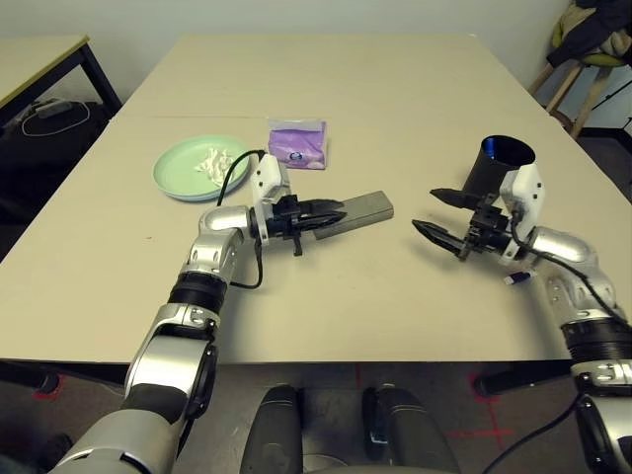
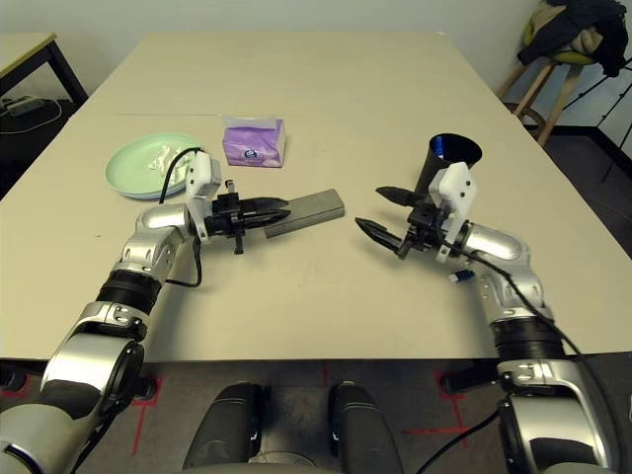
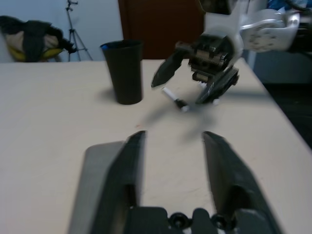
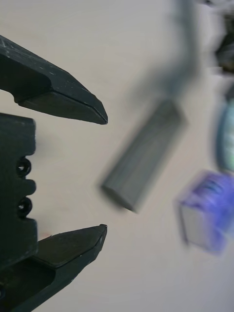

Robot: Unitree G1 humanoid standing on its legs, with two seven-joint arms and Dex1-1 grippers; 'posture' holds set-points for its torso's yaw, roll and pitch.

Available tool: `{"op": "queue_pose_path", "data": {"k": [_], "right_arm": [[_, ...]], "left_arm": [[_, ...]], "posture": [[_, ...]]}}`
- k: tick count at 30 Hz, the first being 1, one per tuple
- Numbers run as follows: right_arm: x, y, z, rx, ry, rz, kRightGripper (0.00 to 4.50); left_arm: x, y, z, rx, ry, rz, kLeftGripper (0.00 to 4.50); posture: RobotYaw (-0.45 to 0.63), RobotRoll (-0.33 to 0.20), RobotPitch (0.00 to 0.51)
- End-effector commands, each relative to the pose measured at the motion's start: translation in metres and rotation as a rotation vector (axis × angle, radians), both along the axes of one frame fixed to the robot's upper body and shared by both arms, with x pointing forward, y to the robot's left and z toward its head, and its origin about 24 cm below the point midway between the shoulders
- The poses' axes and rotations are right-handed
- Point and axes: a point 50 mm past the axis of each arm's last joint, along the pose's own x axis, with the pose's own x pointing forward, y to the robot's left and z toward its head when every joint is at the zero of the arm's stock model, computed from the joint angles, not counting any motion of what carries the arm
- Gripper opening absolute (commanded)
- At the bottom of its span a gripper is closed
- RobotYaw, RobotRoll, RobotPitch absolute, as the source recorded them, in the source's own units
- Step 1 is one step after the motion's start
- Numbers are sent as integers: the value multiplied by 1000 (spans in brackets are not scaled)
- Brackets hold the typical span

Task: Organize and tidy the items on the table.

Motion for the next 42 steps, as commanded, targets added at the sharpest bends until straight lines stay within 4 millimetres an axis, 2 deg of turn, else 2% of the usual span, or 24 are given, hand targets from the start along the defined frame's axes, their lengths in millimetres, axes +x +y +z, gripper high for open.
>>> {"op": "queue_pose_path", "data": {"k": [1, 3, 10, 17, 25, 37, 40, 42], "right_arm": [[-2, -9, 4, -173, 83, 105, 4500], [-3, -20, 10, -330, 119, 161, 4500], [-1, -42, 22, -764, 183, 308, 4500], [6, -50, 22, -1023, 184, 384, 4500], [14, -45, 17, -1101, 144, 409, 4500], [11, -42, 2, -1114, 119, 462, 4500], [10, -41, -1, -1110, 125, 472, 3890], [10, -40, -3, -1102, 132, 476, 3222]], "left_arm": [[-7, -5, 4, 2, 1, -52, 3784], [-9, -7, 5, 6, 3, -62, 4478], [-11, -8, 5, 32, 6, -83, 4478], [-13, -4, -5, 81, -11, -76, 4478], [-13, -3, -7, 81, -19, -62, 4478], [-13, -2, -5, 85, -27, -52, 4478], [-13, -3, -6, 84, -25, -52, 4500], [-13, -3, -6, 84, -24, -52, 4500]], "posture": [[137, 0, 78], [137, 0, 77], [137, 0, 74], [138, 0, 76], [143, 0, 79], [148, 0, 85], [147, 0, 85], [147, 0, 85]]}}
